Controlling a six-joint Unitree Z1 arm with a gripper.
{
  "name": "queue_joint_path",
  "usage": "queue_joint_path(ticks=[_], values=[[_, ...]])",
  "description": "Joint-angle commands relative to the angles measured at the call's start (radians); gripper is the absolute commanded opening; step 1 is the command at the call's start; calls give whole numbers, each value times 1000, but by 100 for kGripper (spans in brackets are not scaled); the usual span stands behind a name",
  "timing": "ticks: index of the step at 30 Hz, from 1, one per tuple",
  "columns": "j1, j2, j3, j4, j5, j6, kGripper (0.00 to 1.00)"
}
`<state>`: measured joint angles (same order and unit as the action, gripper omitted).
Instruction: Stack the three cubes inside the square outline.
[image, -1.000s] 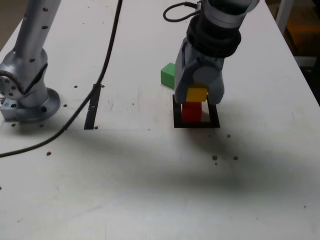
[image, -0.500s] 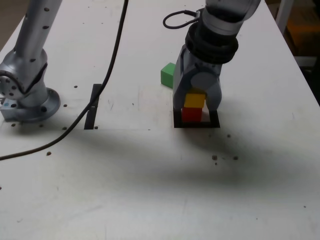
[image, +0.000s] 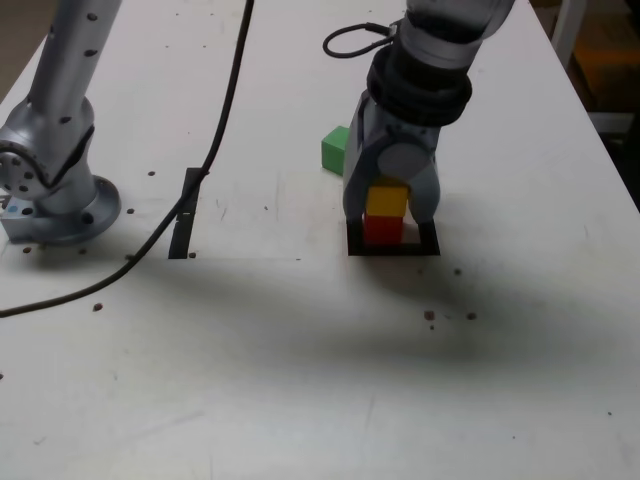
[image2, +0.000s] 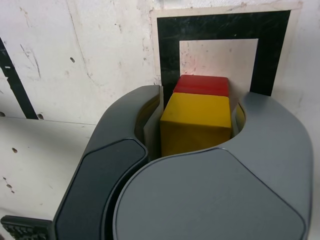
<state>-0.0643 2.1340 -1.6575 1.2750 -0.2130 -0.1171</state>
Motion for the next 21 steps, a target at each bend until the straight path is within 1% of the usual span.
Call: queue_joint_path(ticks=[1,5,10,17,21], values=[[1,10,15,0,-9,4,63],[1,7,18,0,-14,5,68],[1,1,16,-1,-16,4,69],[1,-12,10,5,-7,0,70],[4,-40,5,29,4,-8,71]])
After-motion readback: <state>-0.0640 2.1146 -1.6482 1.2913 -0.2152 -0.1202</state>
